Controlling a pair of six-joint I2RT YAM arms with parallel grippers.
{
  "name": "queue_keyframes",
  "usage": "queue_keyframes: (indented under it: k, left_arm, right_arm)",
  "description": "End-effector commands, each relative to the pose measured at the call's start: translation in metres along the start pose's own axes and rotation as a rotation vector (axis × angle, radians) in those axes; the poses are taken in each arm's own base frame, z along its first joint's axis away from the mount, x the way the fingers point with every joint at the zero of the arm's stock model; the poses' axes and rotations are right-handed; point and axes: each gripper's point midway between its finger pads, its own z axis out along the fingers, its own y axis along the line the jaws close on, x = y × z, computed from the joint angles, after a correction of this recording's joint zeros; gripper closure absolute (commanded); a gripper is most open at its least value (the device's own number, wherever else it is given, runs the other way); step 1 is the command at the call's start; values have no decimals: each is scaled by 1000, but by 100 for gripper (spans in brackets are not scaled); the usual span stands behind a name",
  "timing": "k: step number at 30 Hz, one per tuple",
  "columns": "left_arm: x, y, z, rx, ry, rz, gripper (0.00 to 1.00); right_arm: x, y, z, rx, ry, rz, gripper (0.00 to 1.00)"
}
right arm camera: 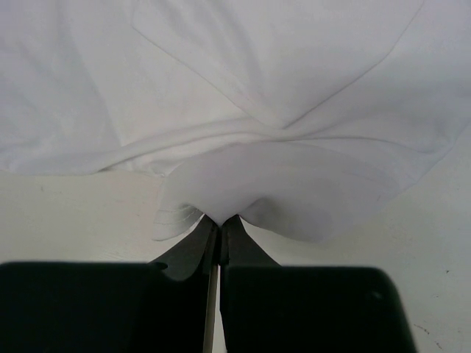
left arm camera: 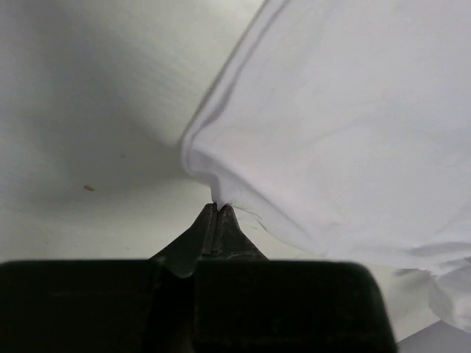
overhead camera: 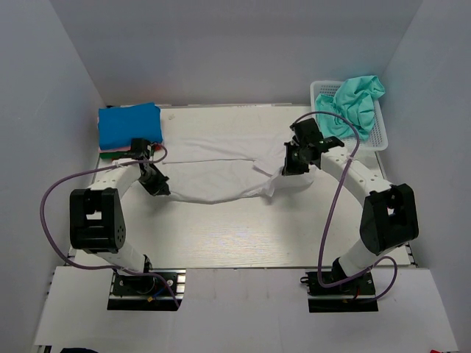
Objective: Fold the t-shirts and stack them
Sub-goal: Grap the side of the flattened tshirt closest away from the robot with both arms, then fold the other side of the tshirt into a rectangle
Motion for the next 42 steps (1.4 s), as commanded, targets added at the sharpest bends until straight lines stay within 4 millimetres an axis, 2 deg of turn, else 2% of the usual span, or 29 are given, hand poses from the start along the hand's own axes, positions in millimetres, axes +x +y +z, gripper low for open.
queue_keyframes:
  k: [1,7,10,11,13,15,17,18,19,20,21,22,24,25,26,27,28,29,30,31,33,35,36,37,38,39,40,41,42]
  left_arm:
    - [-27,-26,-27,89,-118,28,100]
    - [-50,-43,-31,135,-164,26,100]
    - [-70,-61,-33,171,-205,32,100]
    - [-73,-63,-27,162,-195,30,100]
    - [-91,-74,-29,167,-235,31,100]
    - [-97,-77,-17,153,-219,29,100]
    - [-115,-90,-17,169,-254,21,100]
    - [-119,-89,-5,148,-245,18,100]
    - [-131,-98,-8,157,-270,18,100]
    - [-137,-101,-5,151,-277,8,100]
    - [-141,-104,-2,153,-280,8,100]
    - [-151,-111,5,155,-282,8,100]
    - [-172,-130,1,189,-321,13,100]
    - [-174,-130,17,170,-296,1,100]
    - [-174,-129,22,146,-270,-2,100]
    - [-192,-138,10,162,-306,-18,94]
    - [-196,-141,11,158,-302,-19,78]
    - [-196,-141,11,143,-287,-20,55]
    - [-206,-150,7,163,-311,-9,34]
    - [-207,-155,3,179,-311,-6,9]
    - [-203,-162,0,227,-300,26,0]
    - [-198,-172,-14,301,-300,60,0]
    - [-188,-181,-12,345,-280,94,0]
    - [-187,-182,-15,359,-285,117,0]
    - [-183,-187,-19,368,-290,138,0]
    - [-177,-195,-21,396,-278,165,0]
    - [-176,-200,-23,424,-276,183,0]
    - [-171,-201,-17,439,-249,188,0]
    - [-162,-208,-11,464,-217,213,0]
  right_arm:
    - [-33,7,-9,-9,-90,-1,100]
    - [-56,2,-11,9,-147,8,100]
    - [-82,-3,-16,50,-205,12,100]
    - [-88,-4,-14,53,-214,15,100]
    - [-100,-8,-13,64,-232,35,100]
    - [-109,-10,-9,75,-231,38,100]
    - [-114,-17,-1,93,-222,41,100]
    - [-124,-16,1,92,-236,39,100]
    - [-130,-19,3,95,-240,36,100]
    - [-130,-23,14,110,-222,40,100]
    - [-147,-25,16,113,-247,48,100]
    - [-151,-24,21,114,-248,44,100]
    - [-160,-33,45,132,-227,67,100]
    - [-170,-36,55,134,-233,75,96]
    - [-187,-31,51,115,-269,76,74]
    - [-188,-36,64,121,-255,88,66]
    - [-210,-28,61,102,-298,90,59]
    - [-214,-28,62,101,-301,95,44]
    - [-212,-30,66,108,-284,97,28]
    - [-223,-25,61,97,-312,90,13]
    - [-228,-20,52,90,-337,60,10]
    - [-216,-19,49,77,-323,40,10]
    - [-210,-15,48,61,-325,16,10]
    - [-209,1,40,-22,-328,-1,10]
    - [-185,-4,55,-21,-270,3,10]
    - [-183,3,45,-43,-276,-5,10]
    - [-178,3,46,-47,-263,-6,10]
    - [-157,-2,56,-36,-214,3,10]
    - [-153,0,53,-41,-213,3,10]
